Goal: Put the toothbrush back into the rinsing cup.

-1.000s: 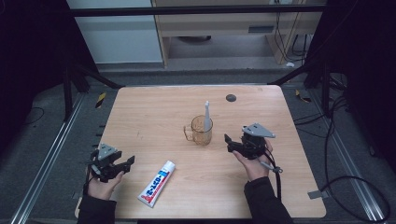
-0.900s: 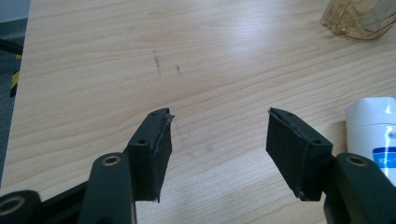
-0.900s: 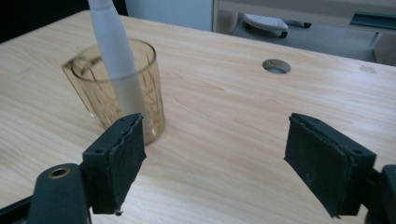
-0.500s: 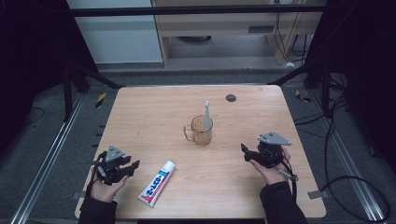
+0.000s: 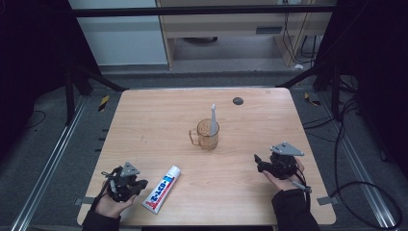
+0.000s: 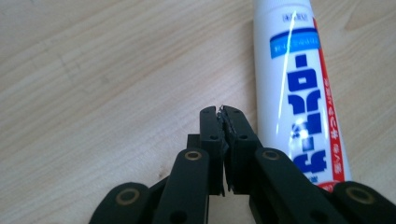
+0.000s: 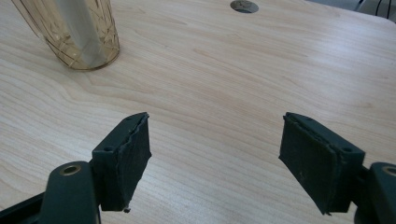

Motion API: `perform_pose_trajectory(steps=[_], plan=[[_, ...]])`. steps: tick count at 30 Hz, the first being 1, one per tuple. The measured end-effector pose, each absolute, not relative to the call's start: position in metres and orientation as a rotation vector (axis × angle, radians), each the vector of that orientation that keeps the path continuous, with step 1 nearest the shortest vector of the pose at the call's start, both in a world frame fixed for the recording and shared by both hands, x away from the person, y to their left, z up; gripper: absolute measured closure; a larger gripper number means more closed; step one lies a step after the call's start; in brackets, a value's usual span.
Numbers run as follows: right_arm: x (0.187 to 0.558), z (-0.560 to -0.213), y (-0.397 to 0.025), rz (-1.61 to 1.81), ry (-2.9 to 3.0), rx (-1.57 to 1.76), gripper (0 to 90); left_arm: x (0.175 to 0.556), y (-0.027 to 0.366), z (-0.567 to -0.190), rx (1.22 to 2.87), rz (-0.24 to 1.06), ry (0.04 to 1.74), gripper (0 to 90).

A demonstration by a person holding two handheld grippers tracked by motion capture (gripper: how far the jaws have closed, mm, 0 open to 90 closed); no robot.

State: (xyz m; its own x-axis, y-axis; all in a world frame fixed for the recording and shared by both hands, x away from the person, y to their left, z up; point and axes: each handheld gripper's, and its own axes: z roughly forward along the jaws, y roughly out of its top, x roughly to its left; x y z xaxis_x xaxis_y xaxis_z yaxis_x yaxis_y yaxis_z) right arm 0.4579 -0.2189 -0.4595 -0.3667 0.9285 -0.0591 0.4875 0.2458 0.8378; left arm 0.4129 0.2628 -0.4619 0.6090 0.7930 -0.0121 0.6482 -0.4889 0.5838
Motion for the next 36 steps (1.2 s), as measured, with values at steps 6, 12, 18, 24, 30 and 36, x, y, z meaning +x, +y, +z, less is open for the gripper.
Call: perform_pose_trajectory(steps=[6, 12, 18, 24, 30, 36], plan=[[0.455, -0.460, -0.225, 1.008, 1.945, 1.300, 24.6, 0.406, 0.260, -0.467, 2.341, 0.290, 1.097, 89.6], [0.452, -0.460, -0.232, 1.009, 1.930, 1.327, 24.6, 0.404, 0.256, -0.471, 2.381, 0.265, 1.078, 89.8], [0.450, -0.461, -0.238, 1.011, 1.918, 1.345, 24.7, 0.402, 0.251, -0.473, 2.384, 0.232, 1.051, 89.8], [0.450, -0.462, -0.241, 1.002, 1.916, 1.358, 24.3, 0.399, 0.241, -0.475, 2.377, 0.212, 1.027, 89.8], [0.449, -0.462, -0.242, 1.001, 1.910, 1.365, 24.2, 0.397, 0.230, -0.478, 2.395, 0.191, 0.986, 89.8], [0.450, -0.462, -0.243, 1.002, 1.909, 1.367, 24.1, 0.395, 0.220, -0.480, 2.405, 0.169, 0.945, 89.8]])
